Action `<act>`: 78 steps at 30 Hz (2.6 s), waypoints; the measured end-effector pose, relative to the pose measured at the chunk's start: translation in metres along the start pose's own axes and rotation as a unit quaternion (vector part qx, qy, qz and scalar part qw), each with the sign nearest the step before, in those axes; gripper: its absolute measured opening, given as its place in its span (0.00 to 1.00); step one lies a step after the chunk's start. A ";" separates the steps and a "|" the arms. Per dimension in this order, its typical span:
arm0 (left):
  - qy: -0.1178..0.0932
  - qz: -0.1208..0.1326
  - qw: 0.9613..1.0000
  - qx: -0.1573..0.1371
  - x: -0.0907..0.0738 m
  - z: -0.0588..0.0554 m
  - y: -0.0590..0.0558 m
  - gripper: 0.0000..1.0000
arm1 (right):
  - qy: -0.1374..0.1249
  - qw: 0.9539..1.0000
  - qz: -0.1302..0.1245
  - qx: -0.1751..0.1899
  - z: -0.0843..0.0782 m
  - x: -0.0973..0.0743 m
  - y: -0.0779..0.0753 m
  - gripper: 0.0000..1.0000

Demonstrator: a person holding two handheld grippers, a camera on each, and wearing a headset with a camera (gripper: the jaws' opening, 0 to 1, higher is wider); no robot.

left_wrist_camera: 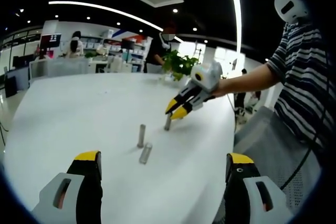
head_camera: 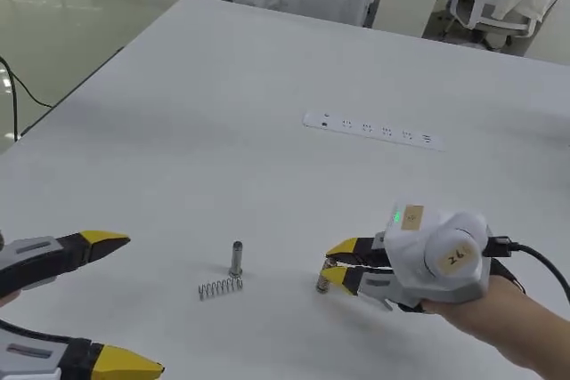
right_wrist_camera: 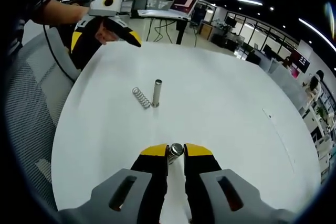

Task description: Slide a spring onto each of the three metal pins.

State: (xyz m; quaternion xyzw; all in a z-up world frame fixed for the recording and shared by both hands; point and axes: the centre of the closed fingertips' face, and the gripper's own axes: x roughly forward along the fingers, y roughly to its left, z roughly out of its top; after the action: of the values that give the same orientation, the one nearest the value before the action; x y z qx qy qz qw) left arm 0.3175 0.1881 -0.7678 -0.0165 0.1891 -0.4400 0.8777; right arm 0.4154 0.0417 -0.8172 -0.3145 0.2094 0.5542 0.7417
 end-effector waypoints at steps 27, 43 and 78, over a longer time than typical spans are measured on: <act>-0.011 -0.002 1.000 -0.002 0.001 0.009 0.000 0.95 | -0.078 0.990 -0.018 0.119 0.005 -0.041 0.013 0.13; -0.011 0.004 1.000 -0.007 -0.001 0.006 0.001 0.94 | -0.056 0.989 0.001 0.140 -0.021 -0.040 0.044 0.13; -0.002 0.010 1.000 -0.010 -0.008 -0.002 -0.003 0.94 | -0.054 0.992 0.101 -0.043 0.066 0.031 0.074 0.16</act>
State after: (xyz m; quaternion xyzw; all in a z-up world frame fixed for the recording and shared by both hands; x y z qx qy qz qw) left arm 0.3101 0.1930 -0.7662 -0.0249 0.1918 -0.4295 0.8821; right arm 0.3510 0.1231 -0.8075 -0.2931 0.1757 0.6513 0.6775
